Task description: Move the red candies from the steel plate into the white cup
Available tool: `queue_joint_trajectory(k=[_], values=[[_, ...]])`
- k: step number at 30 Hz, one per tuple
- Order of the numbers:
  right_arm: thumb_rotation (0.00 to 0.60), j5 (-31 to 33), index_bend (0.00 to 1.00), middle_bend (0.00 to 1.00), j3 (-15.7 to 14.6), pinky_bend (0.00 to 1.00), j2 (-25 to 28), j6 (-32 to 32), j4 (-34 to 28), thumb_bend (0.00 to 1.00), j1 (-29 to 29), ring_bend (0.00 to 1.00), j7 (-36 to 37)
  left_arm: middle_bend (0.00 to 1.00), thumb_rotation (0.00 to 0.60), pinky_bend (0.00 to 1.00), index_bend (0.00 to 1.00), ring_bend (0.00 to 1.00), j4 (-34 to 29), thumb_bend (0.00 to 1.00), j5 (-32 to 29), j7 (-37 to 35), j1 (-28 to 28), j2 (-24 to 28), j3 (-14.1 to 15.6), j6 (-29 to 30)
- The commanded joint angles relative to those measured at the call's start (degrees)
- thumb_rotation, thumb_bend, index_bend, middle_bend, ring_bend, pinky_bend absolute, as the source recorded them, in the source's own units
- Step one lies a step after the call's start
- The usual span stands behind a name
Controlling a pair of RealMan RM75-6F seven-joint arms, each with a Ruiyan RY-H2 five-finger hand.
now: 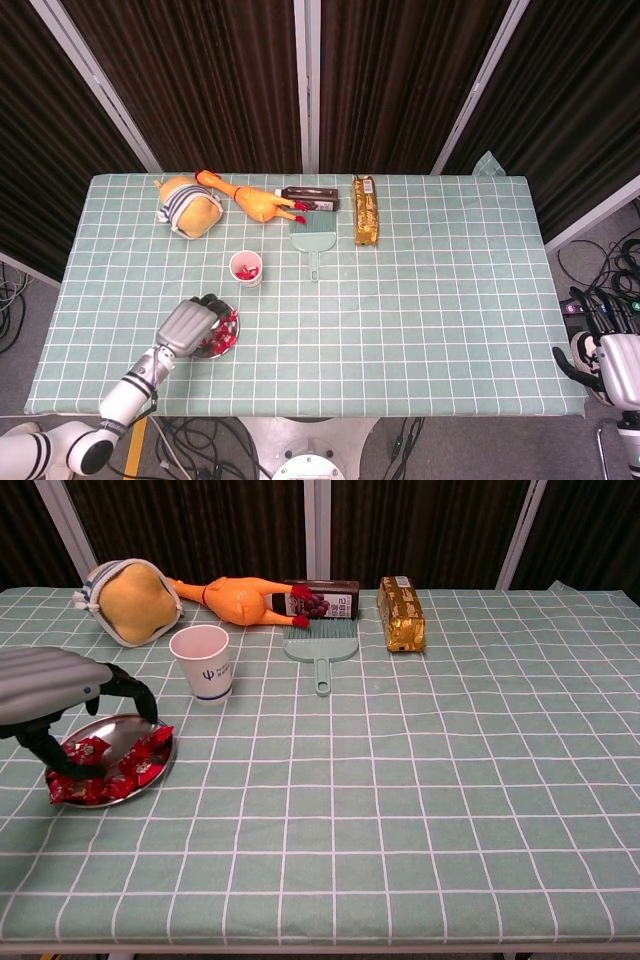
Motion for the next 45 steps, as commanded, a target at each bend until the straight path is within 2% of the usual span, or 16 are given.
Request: queue_joint_trajectory(k=[1,18,27,35,45], values=[[0.600,0.0,0.00,0.15,0.0,0.08,0.0,-0.1,0.1,0.25,0.1,0.00,0.0,0.39,0.600,0.39,0.38,0.23,1.0,0.24,-1.3,1.3,-0.2,-1.0,0.0,-1.1],[0.600,0.3,0.00,0.15,0.0,0.08,-0.1,-0.6,-0.1,0.25,0.3,0.00,-0.2,0.39,0.600,0.41,0.41,0.25,4.8,0.26,-0.7,2.3,-0.4,-3.6,0.2,-2.7],[0.600,0.2,0.00,0.15,-0.1,0.08,0.0,-0.6,-0.5,0.25,0.3,0.00,-0.5,0.39,0.600,0.43,0.46,0.25,5.3,0.26,-1.9,2.2,0.6,-3.0,0.3,-2.5],[0.600,0.2,0.00,0.15,-0.1,0.08,0.2,-0.5,-0.9,0.25,0.2,0.00,-0.9,0.41,0.600,0.51,0.49,0.28,7.7,0.27,-1.5,-0.2,0.8,-4.2,0.0,-3.0],[0.600,0.1,0.00,0.16,-0.2,0.08,0.4,-0.5,-1.3,0.25,0.2,0.00,-1.1,0.48,0.600,0.63,0.55,0.41,10.5,0.32,-0.1,-3.0,0.9,-5.3,-0.2,-3.5]])
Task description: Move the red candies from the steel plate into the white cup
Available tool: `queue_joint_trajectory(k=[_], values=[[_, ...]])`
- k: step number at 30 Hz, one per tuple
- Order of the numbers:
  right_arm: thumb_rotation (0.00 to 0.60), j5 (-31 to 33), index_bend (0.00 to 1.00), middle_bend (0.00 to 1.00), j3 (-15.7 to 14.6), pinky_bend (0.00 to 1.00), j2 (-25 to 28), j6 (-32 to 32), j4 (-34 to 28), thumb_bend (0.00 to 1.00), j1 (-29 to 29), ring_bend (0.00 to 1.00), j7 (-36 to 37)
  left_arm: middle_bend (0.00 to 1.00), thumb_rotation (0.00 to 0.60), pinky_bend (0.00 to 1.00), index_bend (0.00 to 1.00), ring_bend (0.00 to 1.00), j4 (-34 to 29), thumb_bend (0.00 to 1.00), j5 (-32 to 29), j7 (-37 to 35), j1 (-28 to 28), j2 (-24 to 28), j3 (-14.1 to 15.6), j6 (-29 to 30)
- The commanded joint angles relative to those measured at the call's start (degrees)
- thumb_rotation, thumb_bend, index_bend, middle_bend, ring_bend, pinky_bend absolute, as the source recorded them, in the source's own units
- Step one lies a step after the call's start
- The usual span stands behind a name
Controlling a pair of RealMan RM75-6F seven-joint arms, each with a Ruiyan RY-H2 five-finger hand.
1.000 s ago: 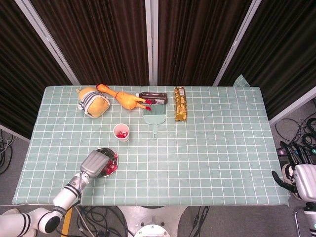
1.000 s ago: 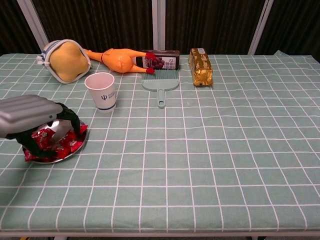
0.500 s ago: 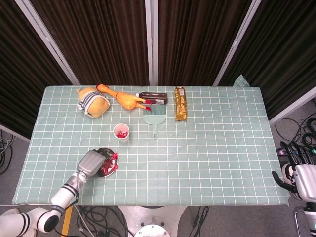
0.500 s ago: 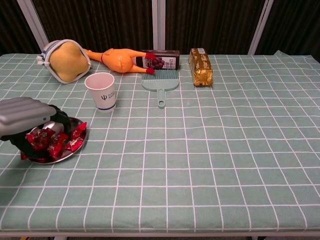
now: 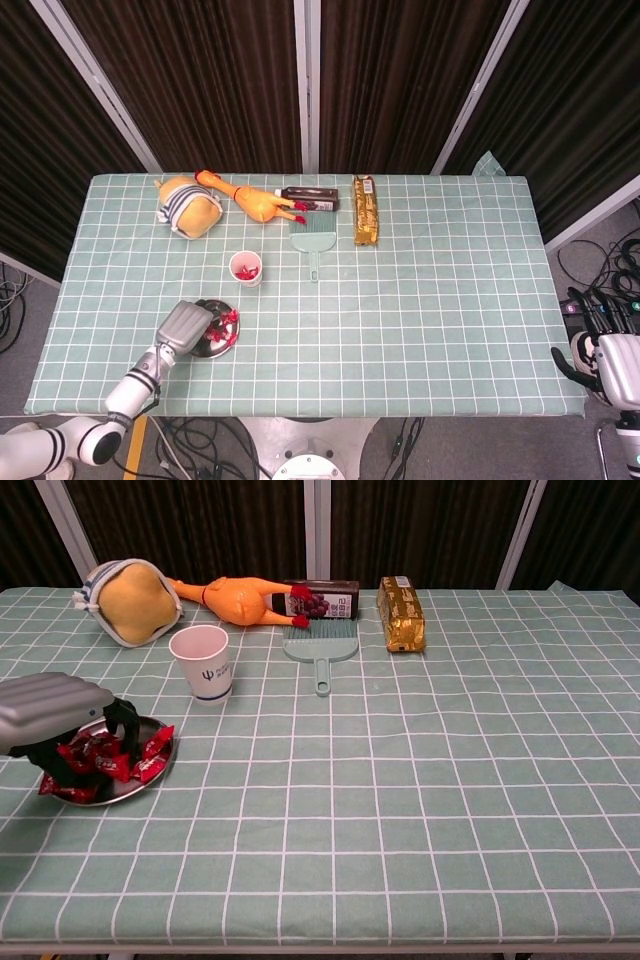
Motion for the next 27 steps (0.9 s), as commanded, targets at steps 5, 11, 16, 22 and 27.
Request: queue_joint_trajectory(k=[5,11,16,22,27], values=[[0.600,-0.1,0.00,0.16,0.0,0.09,0.1,0.0,-0.2,0.25,0.0,0.00,0.0,0.49,0.600,0.64,0.55,0.42,1.2,0.34,0.5,-0.7,0.2,-0.5,0.0,-0.3],[0.600,-0.1,0.00,0.16,-0.1,0.09,0.2,0.0,-0.4,0.25,0.0,0.00,0.0,0.55,0.600,0.71,0.61,0.50,2.5,0.41,2.8,-2.8,0.6,-1.3,0.1,0.9],[0.600,-0.2,0.00,0.16,-0.1,0.09,0.4,0.1,-0.6,0.25,0.0,0.00,0.0,0.59,0.600,0.75,0.65,0.55,3.5,0.41,4.2,-4.0,0.8,-1.6,0.1,1.7],[0.600,-0.3,0.00,0.16,-0.1,0.09,0.4,0.2,-0.6,0.25,-0.1,0.00,0.0,0.63,0.600,0.78,0.67,0.58,4.0,0.43,6.0,-5.4,1.4,-1.8,0.1,3.5],[0.600,-0.4,0.00,0.16,-0.1,0.10,0.5,0.2,-0.7,0.25,0.0,0.00,0.0,0.65,0.600,0.80,0.68,0.59,3.7,0.45,7.3,-6.3,2.1,-1.4,0.0,5.1]])
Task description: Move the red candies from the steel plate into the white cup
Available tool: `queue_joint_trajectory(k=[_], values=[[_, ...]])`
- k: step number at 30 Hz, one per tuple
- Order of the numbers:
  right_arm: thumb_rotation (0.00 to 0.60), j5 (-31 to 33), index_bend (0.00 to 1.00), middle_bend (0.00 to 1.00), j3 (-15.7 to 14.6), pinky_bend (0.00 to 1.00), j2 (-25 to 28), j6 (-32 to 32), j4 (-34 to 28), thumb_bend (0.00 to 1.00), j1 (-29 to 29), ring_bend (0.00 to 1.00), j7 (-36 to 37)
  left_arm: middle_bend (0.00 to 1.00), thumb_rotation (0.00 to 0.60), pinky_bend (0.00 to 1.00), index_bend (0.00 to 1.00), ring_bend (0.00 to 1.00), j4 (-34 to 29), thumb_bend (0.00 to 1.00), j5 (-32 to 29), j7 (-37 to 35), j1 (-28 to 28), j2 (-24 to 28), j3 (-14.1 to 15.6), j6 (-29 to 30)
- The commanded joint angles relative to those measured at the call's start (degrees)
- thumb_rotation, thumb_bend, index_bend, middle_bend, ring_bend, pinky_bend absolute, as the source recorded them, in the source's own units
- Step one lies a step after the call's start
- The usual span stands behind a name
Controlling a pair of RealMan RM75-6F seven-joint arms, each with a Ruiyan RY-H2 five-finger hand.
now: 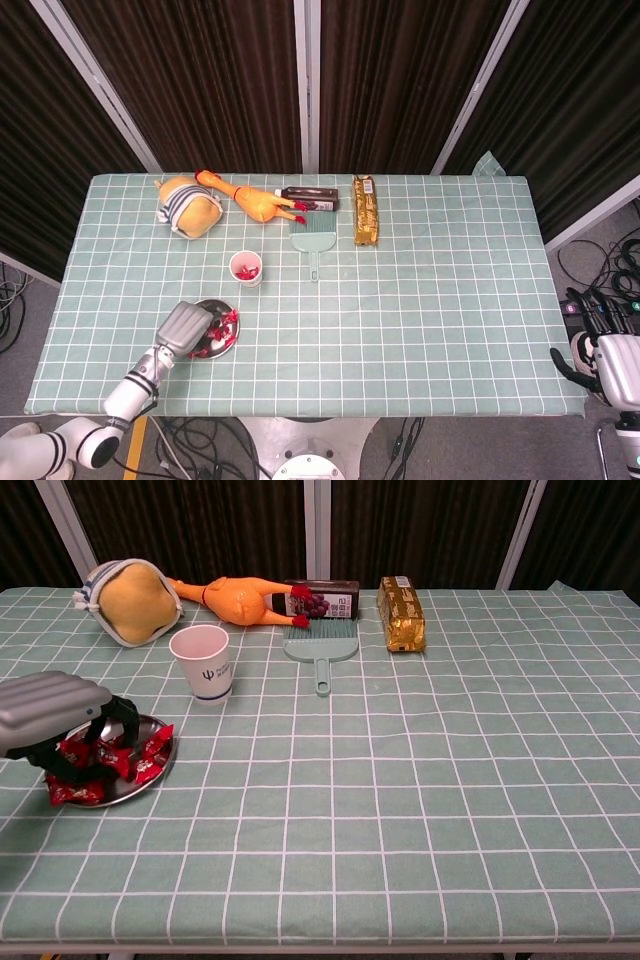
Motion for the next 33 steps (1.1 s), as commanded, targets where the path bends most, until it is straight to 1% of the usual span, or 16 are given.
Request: queue_joint_trajectory(k=[1,10,15,19,24,28,33], values=[[0.600,-0.1,0.00,0.16,0.0,0.10,0.0,0.0,-0.1,0.25,0.0,0.00,0.0,0.65,0.600,0.80,0.68,0.59,-0.5,0.45,0.6,-0.3,0.4,0.5,-0.1,1.0],[0.600,-0.2,0.00,0.16,0.0,0.10,0.0,0.1,0.0,0.25,0.0,0.00,0.2,0.66,0.600,0.81,0.68,0.61,-2.2,0.44,2.0,-1.2,1.3,2.4,-1.0,3.8],[0.600,-0.3,0.00,0.16,0.0,0.10,0.0,0.1,0.1,0.25,0.0,0.00,0.3,0.66,0.600,0.81,0.68,0.61,-4.0,0.44,2.0,-1.8,1.1,4.4,-2.7,5.2],[0.600,-0.3,0.00,0.16,-0.1,0.10,0.0,0.2,0.4,0.25,0.0,0.00,0.6,0.66,0.600,0.81,0.68,0.61,-5.8,0.44,1.7,-1.6,0.1,6.7,-5.7,6.4],[0.600,-0.5,0.00,0.16,-0.1,0.10,-0.2,0.3,0.7,0.25,0.1,0.00,0.9,0.66,0.600,0.81,0.68,0.61,-7.0,0.45,0.1,-0.7,-3.0,8.0,-9.8,4.9],[0.600,-0.4,0.00,0.16,-0.1,0.10,-0.2,0.4,1.0,0.25,-0.1,0.00,1.2,0.66,0.600,0.81,0.68,0.61,-6.3,0.44,-2.3,-0.1,-6.6,7.2,-13.0,1.7],[0.600,-0.1,0.00,0.16,-0.1,0.10,-0.3,0.3,1.3,0.25,-0.1,0.00,1.5,0.66,0.600,0.80,0.67,0.61,-3.7,0.44,-5.1,1.5,-10.4,4.5,-14.9,-2.2]])
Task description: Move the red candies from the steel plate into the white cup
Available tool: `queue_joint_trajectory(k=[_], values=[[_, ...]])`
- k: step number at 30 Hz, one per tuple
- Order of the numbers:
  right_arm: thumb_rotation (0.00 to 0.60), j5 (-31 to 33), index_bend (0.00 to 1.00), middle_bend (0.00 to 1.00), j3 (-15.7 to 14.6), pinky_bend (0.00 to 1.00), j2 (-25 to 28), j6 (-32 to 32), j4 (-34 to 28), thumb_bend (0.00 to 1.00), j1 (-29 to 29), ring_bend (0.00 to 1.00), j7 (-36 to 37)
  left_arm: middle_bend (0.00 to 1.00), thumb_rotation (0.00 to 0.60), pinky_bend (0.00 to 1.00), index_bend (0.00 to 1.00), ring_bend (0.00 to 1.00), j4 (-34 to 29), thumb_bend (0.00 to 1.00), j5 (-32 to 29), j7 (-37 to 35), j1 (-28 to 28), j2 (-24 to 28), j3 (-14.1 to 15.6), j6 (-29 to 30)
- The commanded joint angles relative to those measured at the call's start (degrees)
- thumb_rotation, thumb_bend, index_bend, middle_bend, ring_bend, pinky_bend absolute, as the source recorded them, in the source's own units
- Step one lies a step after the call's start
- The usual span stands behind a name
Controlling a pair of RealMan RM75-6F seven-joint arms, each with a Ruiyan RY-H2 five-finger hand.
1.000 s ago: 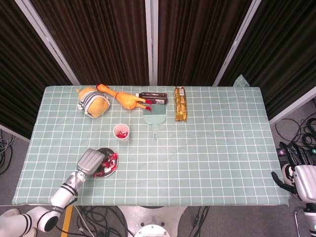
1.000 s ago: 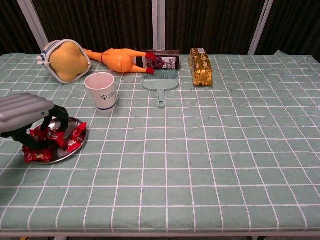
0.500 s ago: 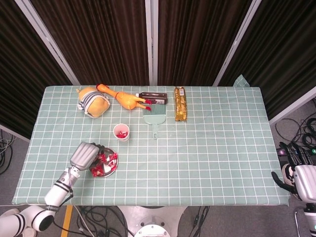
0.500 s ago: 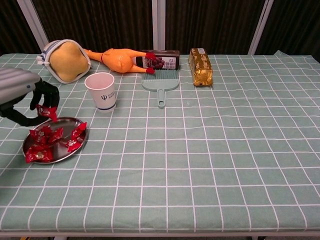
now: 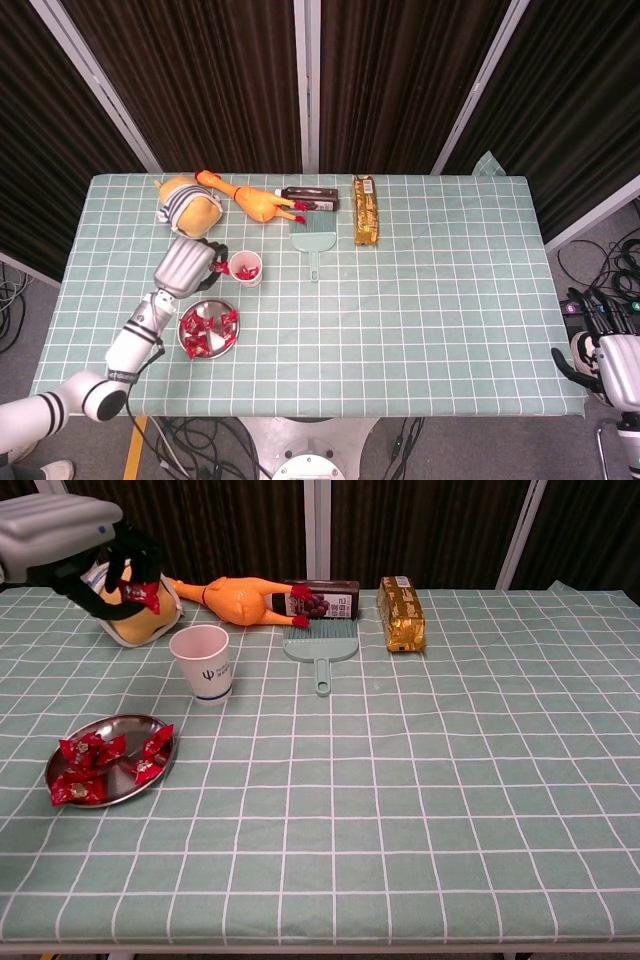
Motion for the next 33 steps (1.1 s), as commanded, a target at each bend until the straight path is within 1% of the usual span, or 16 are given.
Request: queue_joint_trajectory(k=[1,7,12,15,19,21,24,27,29,33], values=[[0.600,0.1,0.00,0.16,0.0,0.10,0.0,-0.1,0.1,0.25,0.0,0.00,0.0,0.65,0.600,0.80,0.67,0.60,2.4,0.44,-2.1,1.2,-2.6,-2.3,-1.3,-2.7],[0.600,0.3,0.00,0.16,0.1,0.10,-0.1,-0.4,0.3,0.25,0.2,0.00,0.1,0.65,0.600,0.79,0.66,0.60,6.1,0.44,-5.1,3.0,-6.0,-5.5,-2.1,-5.9],[0.600,0.6,0.00,0.16,0.1,0.10,-0.1,-0.4,0.4,0.25,0.1,0.00,0.2,0.63,0.600,0.73,0.65,0.56,7.8,0.44,-7.3,5.1,-7.1,-6.8,-1.7,-7.3],[0.600,0.7,0.00,0.16,0.1,0.10,-0.2,-0.3,0.6,0.25,0.0,0.00,0.4,0.61,0.600,0.71,0.63,0.54,7.7,0.44,-8.8,6.5,-7.4,-6.7,-1.2,-8.0],[0.600,0.6,0.00,0.16,0.1,0.10,-0.2,-0.3,0.6,0.25,-0.1,0.00,0.5,0.55,0.600,0.65,0.56,0.44,6.4,0.43,-10.6,7.7,-7.4,-6.3,-0.8,-8.1],[0.600,0.6,0.00,0.16,0.1,0.10,-0.3,-0.2,0.7,0.25,-0.1,0.00,0.5,0.48,0.600,0.62,0.49,0.37,6.2,0.42,-10.9,8.2,-7.4,-6.4,-0.5,-7.7],[0.600,0.8,0.00,0.16,0.1,0.11,-0.2,-0.2,0.7,0.25,-0.2,0.00,0.5,0.41,0.600,0.59,0.41,0.30,5.6,0.42,-11.5,9.0,-7.4,-6.2,-0.3,-7.3],[0.600,0.8,0.00,0.16,0.1,0.11,-0.3,-0.1,0.7,0.25,-0.2,0.00,0.5,0.37,0.600,0.55,0.36,0.27,5.1,0.42,-12.1,9.3,-7.5,-6.1,-0.1,-7.1],[0.600,0.7,0.00,0.16,0.1,0.11,-0.3,-0.2,0.7,0.25,-0.2,0.00,0.5,0.35,0.600,0.54,0.34,0.26,4.6,0.42,-12.4,9.8,-7.7,-5.8,0.0,-7.2],[0.600,0.9,0.00,0.16,0.2,0.11,-0.3,-0.2,0.7,0.25,-0.2,0.00,0.5,0.35,0.600,0.54,0.34,0.26,3.4,0.42,-12.2,9.7,-7.4,-5.3,0.0,-5.6]])
